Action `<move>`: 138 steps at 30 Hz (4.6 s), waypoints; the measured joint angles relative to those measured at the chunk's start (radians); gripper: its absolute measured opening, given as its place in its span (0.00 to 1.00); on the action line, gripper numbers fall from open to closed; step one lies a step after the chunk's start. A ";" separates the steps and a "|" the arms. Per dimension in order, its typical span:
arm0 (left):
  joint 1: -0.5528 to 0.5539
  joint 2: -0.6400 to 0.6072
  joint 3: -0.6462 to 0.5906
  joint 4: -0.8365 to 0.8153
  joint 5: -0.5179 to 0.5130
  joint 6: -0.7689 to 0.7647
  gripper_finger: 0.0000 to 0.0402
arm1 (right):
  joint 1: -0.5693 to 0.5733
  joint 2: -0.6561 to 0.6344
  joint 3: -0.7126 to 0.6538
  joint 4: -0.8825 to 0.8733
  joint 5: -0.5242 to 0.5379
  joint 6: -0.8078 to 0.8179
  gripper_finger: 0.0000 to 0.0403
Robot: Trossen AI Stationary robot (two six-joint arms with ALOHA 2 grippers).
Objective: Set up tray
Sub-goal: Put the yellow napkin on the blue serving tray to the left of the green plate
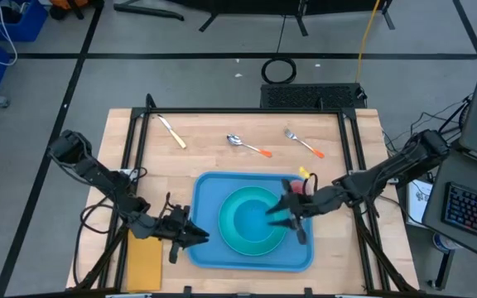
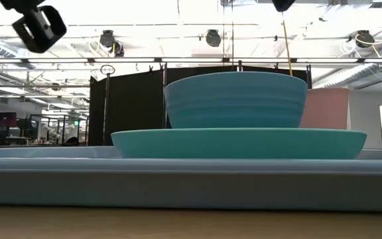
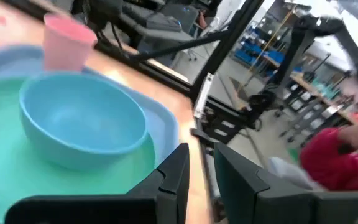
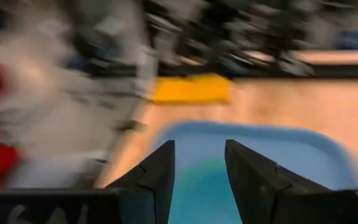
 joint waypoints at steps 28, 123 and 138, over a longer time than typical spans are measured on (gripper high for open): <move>-0.152 -0.119 0.079 -0.562 -0.107 -0.397 0.19 | -0.098 0.219 -0.043 0.369 -0.250 0.050 0.32; 0.139 0.561 0.625 -2.002 0.850 -1.299 0.48 | -0.246 -0.011 -0.045 0.456 -0.012 -0.612 0.32; 0.157 0.565 0.582 -1.949 0.856 -1.301 0.40 | -0.245 -0.011 -0.045 0.456 -0.013 -0.604 0.32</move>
